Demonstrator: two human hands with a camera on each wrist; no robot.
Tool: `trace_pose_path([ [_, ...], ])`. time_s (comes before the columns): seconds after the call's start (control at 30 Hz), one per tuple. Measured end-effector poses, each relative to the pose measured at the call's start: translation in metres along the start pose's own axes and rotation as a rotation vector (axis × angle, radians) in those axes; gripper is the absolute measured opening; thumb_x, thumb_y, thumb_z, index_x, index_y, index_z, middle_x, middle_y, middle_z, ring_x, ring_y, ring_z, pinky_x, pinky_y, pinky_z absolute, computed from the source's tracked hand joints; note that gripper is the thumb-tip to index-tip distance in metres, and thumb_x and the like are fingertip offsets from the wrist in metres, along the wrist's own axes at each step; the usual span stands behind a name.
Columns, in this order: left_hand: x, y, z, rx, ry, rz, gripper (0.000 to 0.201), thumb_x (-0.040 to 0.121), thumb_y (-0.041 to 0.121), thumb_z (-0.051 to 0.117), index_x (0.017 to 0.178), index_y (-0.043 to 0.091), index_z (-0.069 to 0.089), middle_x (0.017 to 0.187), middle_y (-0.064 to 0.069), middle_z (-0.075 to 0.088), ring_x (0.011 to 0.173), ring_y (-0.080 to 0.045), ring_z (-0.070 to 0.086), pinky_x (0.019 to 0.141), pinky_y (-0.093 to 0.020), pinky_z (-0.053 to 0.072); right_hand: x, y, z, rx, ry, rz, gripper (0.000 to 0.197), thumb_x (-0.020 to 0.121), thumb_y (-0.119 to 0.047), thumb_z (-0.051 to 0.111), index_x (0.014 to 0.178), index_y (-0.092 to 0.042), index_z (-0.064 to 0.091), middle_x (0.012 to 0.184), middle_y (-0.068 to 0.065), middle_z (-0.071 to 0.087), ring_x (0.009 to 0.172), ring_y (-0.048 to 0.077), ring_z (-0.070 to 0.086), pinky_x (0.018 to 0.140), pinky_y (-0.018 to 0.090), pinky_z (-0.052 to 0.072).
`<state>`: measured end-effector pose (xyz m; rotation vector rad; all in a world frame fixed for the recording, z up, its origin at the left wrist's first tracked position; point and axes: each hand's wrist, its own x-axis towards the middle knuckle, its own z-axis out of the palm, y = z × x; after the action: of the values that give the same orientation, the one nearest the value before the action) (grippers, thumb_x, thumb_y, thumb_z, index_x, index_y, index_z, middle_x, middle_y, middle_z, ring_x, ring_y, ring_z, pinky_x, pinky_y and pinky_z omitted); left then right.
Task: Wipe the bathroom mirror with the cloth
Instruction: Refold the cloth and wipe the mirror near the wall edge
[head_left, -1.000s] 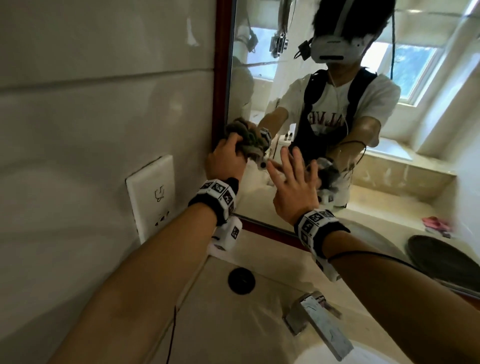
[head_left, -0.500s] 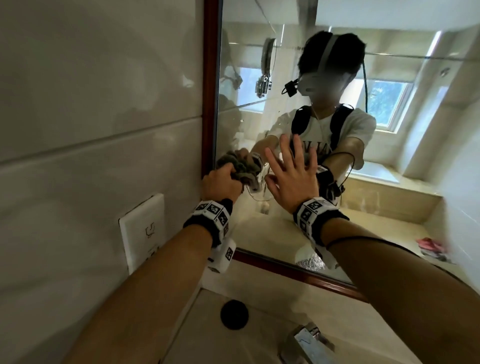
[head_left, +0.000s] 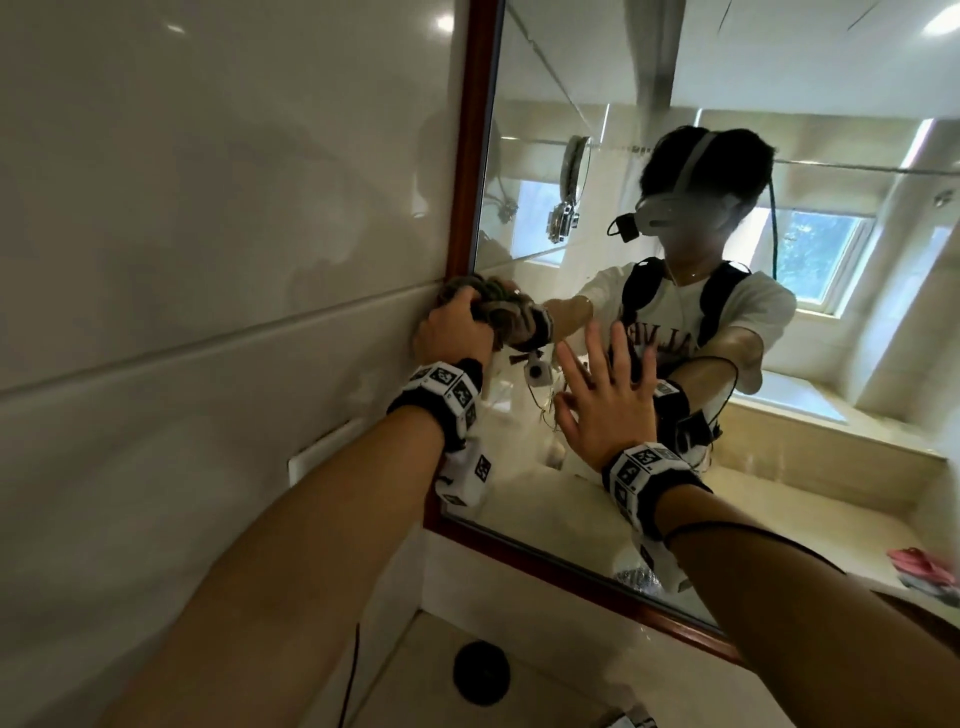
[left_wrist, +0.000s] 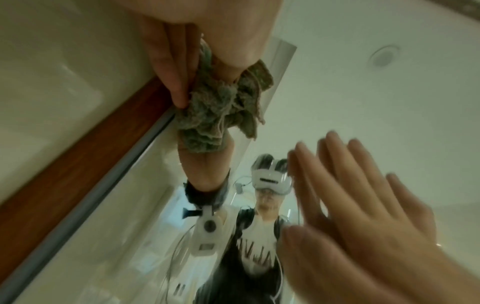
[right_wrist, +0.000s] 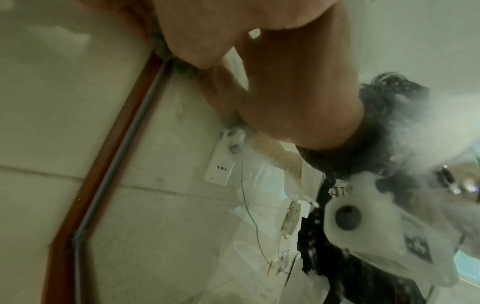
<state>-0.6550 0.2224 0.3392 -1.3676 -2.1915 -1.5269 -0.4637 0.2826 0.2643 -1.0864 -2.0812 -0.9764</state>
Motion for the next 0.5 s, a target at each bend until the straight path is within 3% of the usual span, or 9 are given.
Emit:
trace_pose_path([
  [0.1, 0.025, 0.029, -0.015, -0.010, 0.045, 0.080, 0.033, 0.090, 0.020, 0.051, 0.120, 0.030, 0.062, 0.114, -0.009, 0.068, 0.106, -0.035, 0.060, 0.087, -0.039, 0.047, -0.001, -0.001, 0.001, 0.016, 0.035, -0.001, 0.070, 0.090, -0.045, 0.048, 0.153, -0.025, 0.026, 0.162, 0.012, 0.012, 0.149, 0.035, 0.003, 0.114, 0.063, 0.012],
  [0.23, 0.031, 0.050, -0.018, -0.029, 0.058, 0.151, 0.030, 0.087, 0.019, 0.050, 0.111, 0.028, 0.065, 0.107, -0.008, 0.070, 0.100, -0.035, 0.062, 0.082, -0.037, 0.051, -0.001, 0.000, 0.001, 0.034, 0.037, -0.017, 0.071, 0.089, -0.043, 0.050, 0.153, -0.024, 0.026, 0.162, 0.012, 0.012, 0.149, 0.035, 0.002, 0.114, 0.063, 0.013],
  [0.37, 0.004, 0.030, -0.001, 0.008, 0.021, 0.246, 0.029, 0.084, 0.015, 0.059, 0.110, 0.022, 0.069, 0.099, -0.012, 0.071, 0.093, -0.035, 0.063, 0.078, -0.034, 0.049, -0.001, 0.000, 0.001, 0.026, -0.010, -0.013, 0.071, 0.090, -0.045, 0.047, 0.154, -0.026, 0.022, 0.162, 0.011, 0.008, 0.149, 0.035, 0.000, 0.115, 0.063, 0.010],
  [0.5, -0.034, -0.012, 0.029, 0.112, -0.120, 0.270, 0.019, 0.083, 0.021, 0.060, 0.100, 0.025, 0.069, 0.084, -0.006, 0.071, 0.078, -0.029, 0.064, 0.067, -0.030, 0.050, -0.002, 0.000, 0.000, 0.031, -0.040, -0.027, 0.075, 0.088, -0.047, 0.048, 0.154, -0.025, 0.019, 0.162, 0.013, 0.005, 0.149, 0.037, 0.000, 0.114, 0.063, 0.007],
])
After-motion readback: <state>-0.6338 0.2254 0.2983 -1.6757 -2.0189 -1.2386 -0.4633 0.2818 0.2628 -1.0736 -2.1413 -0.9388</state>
